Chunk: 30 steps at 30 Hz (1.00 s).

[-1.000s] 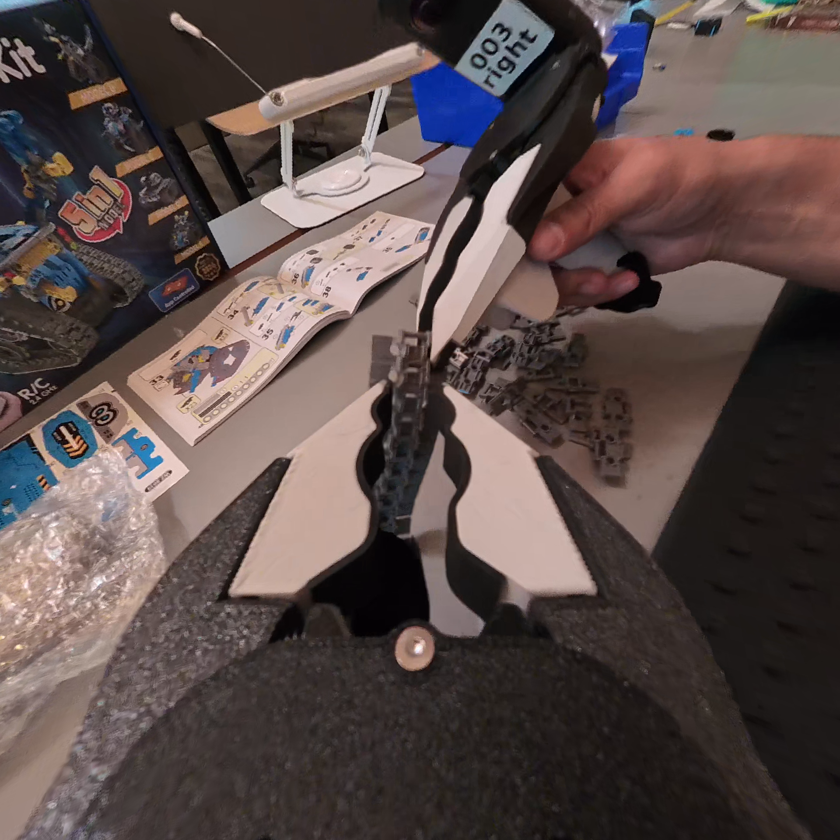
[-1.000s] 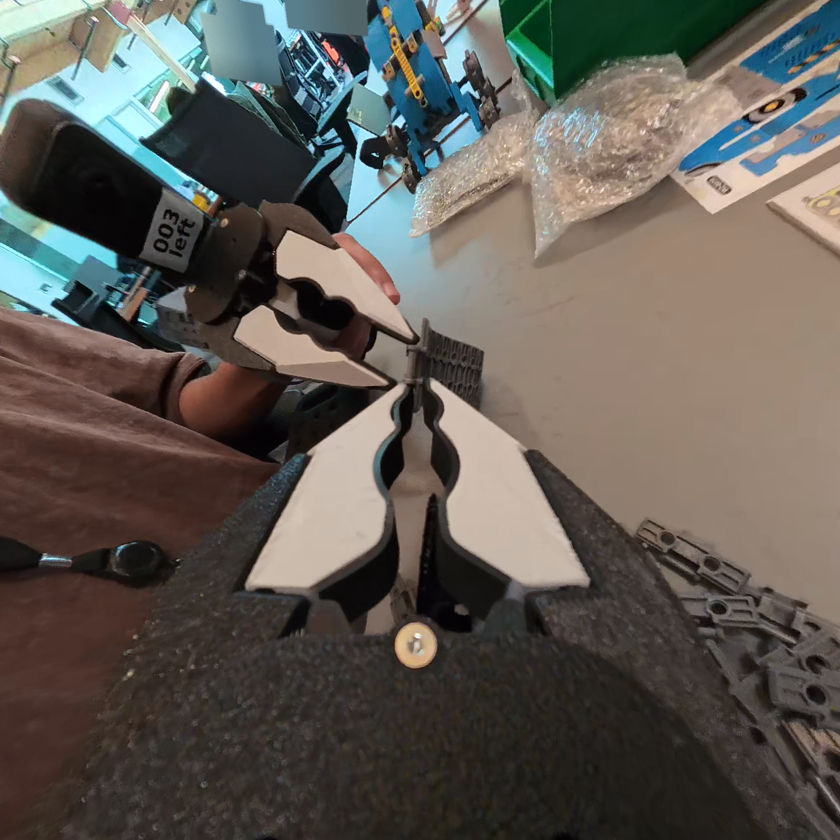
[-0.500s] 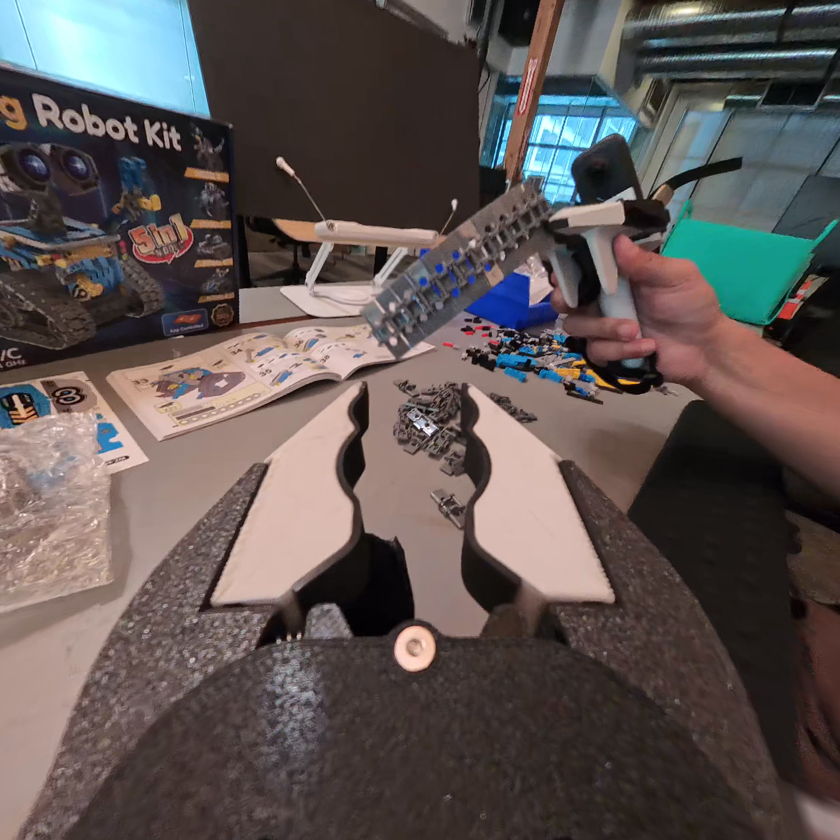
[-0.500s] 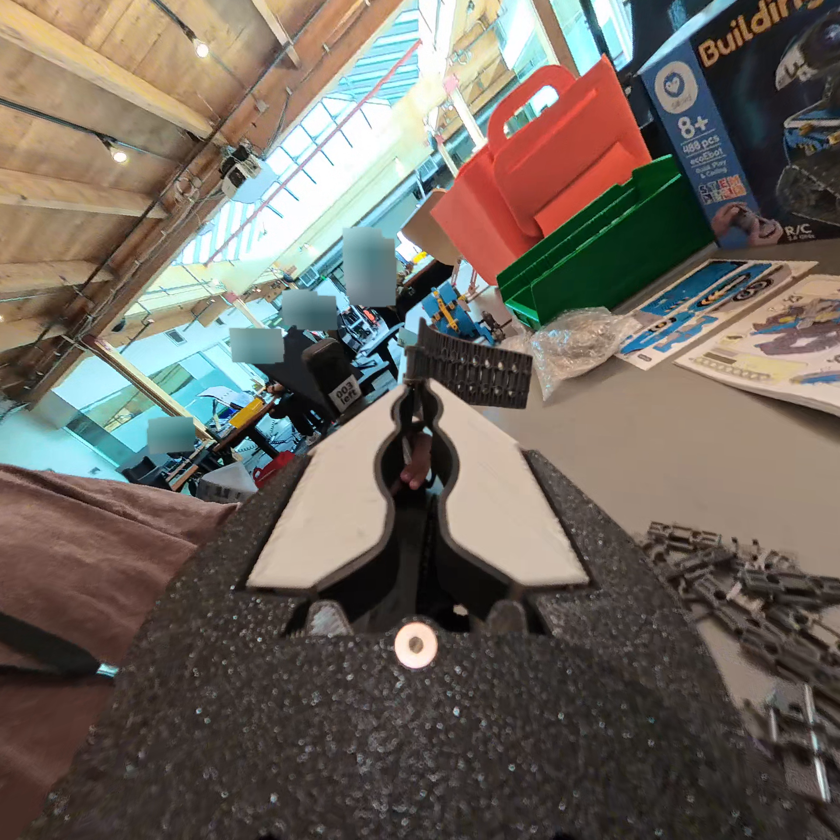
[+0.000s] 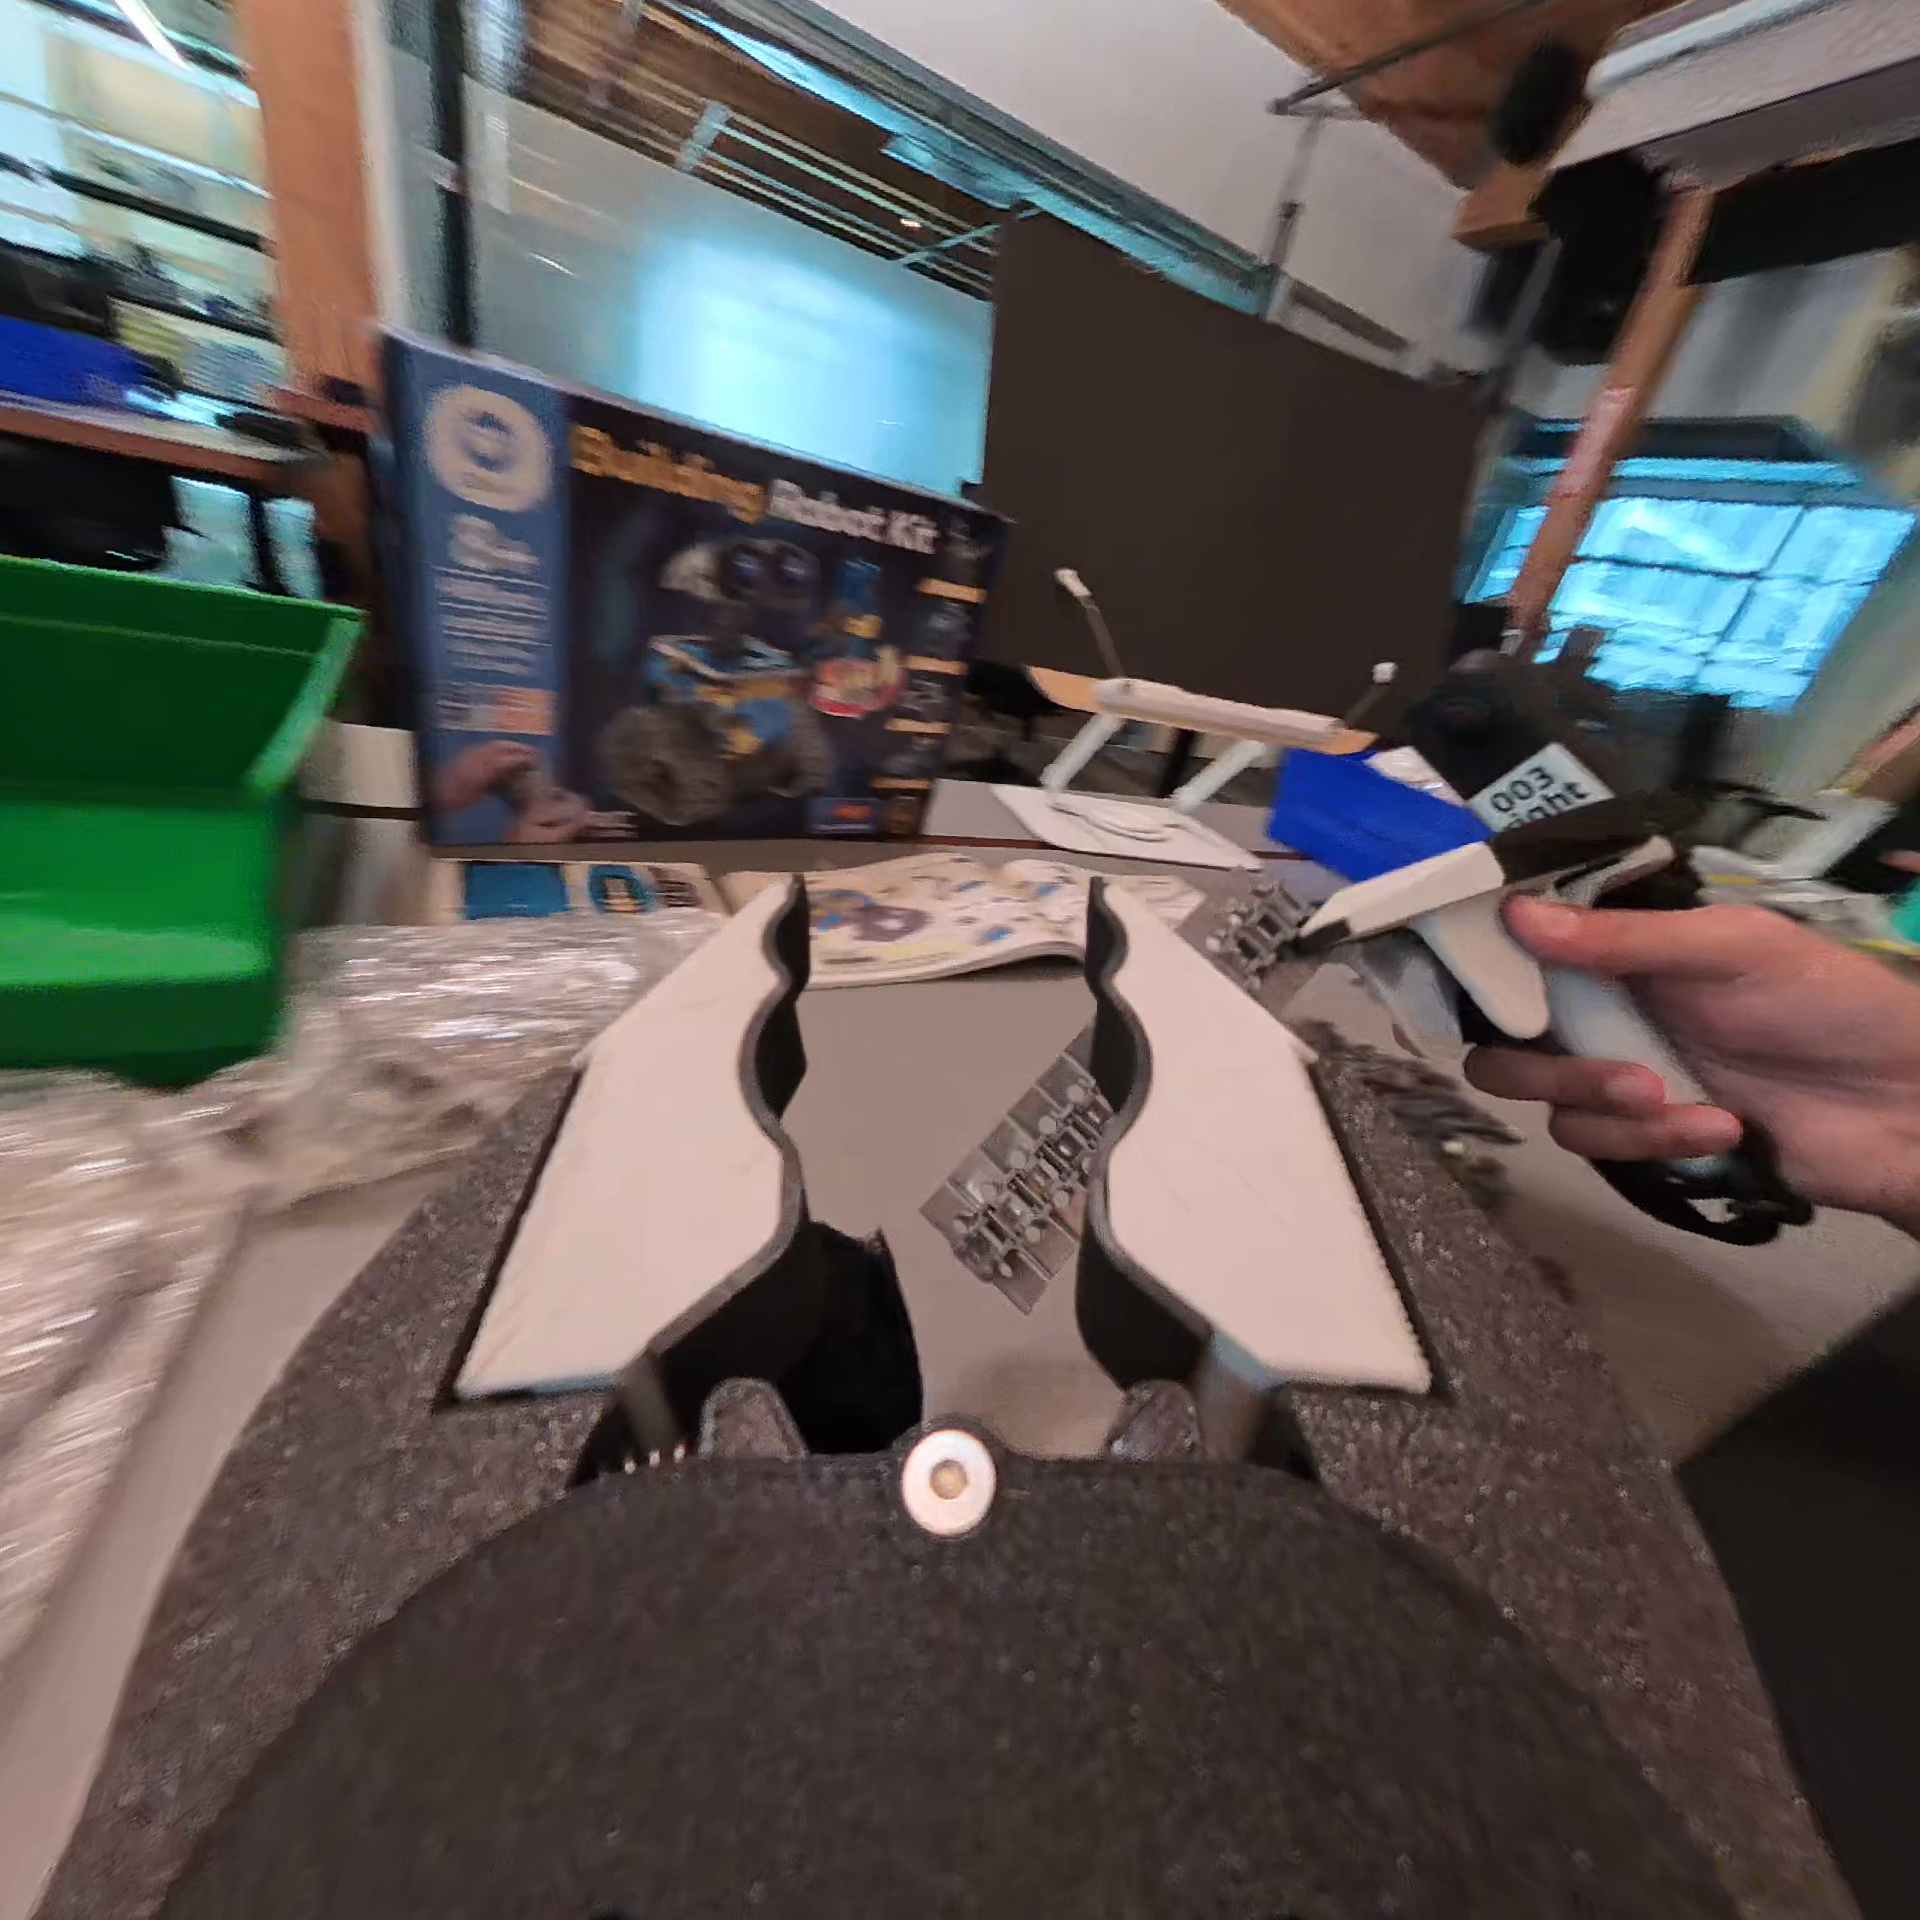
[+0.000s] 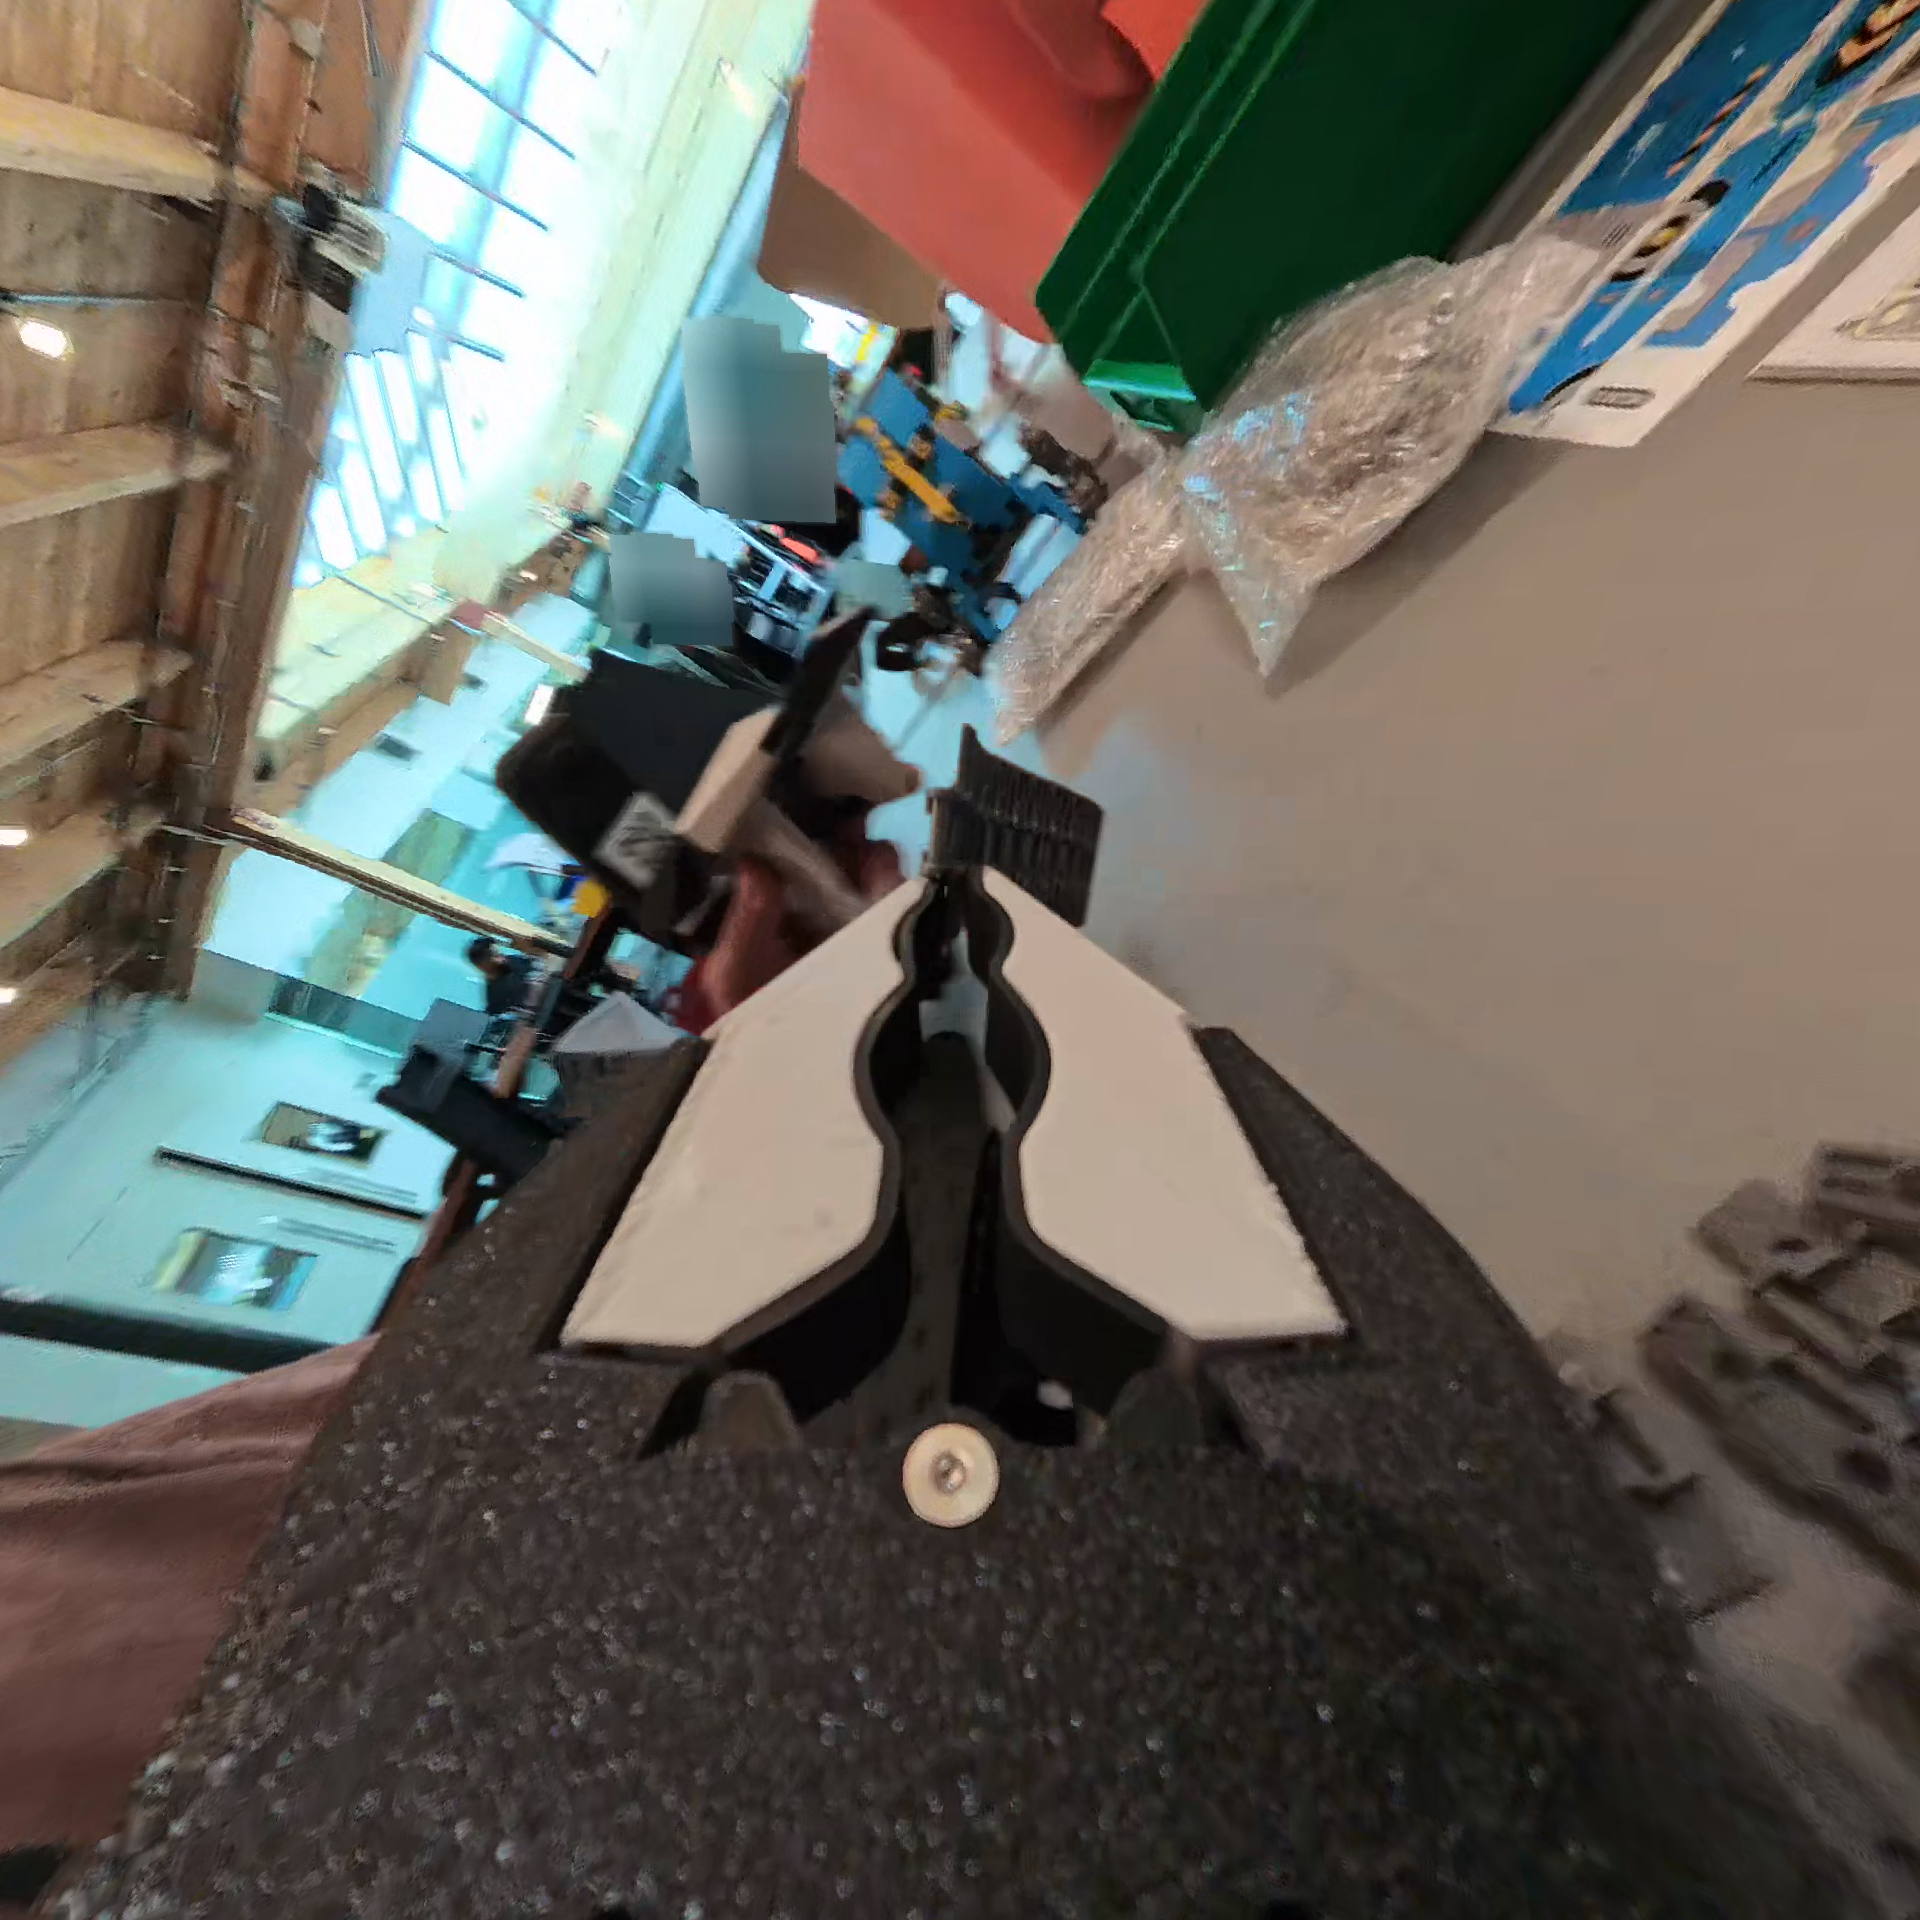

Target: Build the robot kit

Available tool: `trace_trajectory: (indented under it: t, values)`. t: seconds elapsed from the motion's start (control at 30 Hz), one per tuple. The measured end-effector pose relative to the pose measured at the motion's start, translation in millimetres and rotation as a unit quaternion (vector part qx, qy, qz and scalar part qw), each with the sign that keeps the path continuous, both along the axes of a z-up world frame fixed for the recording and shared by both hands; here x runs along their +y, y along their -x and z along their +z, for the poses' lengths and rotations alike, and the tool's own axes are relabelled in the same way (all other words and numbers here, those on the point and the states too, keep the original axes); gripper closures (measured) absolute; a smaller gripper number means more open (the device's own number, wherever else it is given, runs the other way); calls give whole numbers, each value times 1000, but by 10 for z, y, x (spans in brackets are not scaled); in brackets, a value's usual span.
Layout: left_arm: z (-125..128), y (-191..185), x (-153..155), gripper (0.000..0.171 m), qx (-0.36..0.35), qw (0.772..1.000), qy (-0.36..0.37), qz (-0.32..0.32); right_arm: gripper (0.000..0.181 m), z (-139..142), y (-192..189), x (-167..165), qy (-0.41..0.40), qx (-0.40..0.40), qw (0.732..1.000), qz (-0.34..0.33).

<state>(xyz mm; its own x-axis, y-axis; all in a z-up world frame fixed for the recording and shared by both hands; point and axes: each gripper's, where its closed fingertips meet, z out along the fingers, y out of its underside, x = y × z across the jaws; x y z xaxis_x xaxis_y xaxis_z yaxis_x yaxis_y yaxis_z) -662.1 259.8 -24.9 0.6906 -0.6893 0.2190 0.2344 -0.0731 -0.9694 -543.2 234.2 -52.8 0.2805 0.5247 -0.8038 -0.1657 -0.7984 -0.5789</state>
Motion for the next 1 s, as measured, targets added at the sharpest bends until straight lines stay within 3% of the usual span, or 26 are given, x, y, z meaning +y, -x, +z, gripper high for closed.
trace_trajectory:
  t: [0.1,0.2,0.33,0.43,0.5,0.6,0.83,1.0]
  values:
    - [7,315,13,126,45,998,-20,46,177,-391,99,278,-12,-109,994,-13]
    - [-172,424,100,130,84,995,8,60,177,-665,178,381,-56,-221,974,3]
    - [-517,238,163,137,151,986,68,26,178,-963,157,366,-123,-359,925,19]
    - [-636,97,180,142,207,976,62,27,177,-1041,139,298,-145,-391,909,14]
    - [-652,-9,167,145,223,973,50,20,177,-1025,118,253,-162,-403,901,9]
    - [-671,-130,145,145,250,968,30,13,178,-843,-64,359,-230,-443,865,-48]
    - [-642,-384,74,146,272,962,-26,-22,178,-259,-171,343,-395,-399,821,-101]
    - [-675,-391,88,147,287,957,-29,-14,178,174,-319,337,-481,-372,773,-181]
